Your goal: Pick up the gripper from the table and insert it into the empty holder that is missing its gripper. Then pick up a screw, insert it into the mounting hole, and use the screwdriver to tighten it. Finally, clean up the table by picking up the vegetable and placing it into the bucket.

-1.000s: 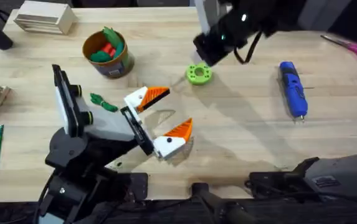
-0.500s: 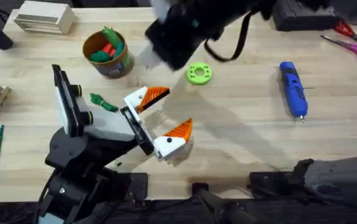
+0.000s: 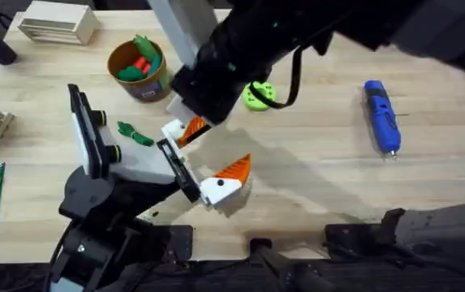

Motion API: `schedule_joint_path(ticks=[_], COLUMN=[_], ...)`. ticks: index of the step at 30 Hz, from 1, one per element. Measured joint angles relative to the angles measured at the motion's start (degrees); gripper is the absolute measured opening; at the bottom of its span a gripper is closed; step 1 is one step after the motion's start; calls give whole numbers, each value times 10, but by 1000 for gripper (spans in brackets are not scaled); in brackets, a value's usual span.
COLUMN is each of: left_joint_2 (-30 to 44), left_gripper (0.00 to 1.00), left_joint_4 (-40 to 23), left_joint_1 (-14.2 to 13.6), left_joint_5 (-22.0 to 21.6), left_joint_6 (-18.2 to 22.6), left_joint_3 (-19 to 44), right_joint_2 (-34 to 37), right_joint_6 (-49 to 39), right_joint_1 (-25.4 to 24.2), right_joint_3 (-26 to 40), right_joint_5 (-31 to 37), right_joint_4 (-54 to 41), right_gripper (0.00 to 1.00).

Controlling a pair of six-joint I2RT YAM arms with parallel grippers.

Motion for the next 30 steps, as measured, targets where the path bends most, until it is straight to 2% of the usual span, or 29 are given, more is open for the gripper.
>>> schedule_joint_path(ticks=[30], left_joint_2=[0], left_gripper=[987], left_joint_4=[-1], left_joint_1=[0], left_joint_5=[1], left_joint_6=[-3], left_joint_3=[0], right_joint_2=[45], right_joint_6=[4], right_joint_1=[3], right_joint_3=[2], right_joint_5=[0], right_joint_4=[8], right_gripper=[7])
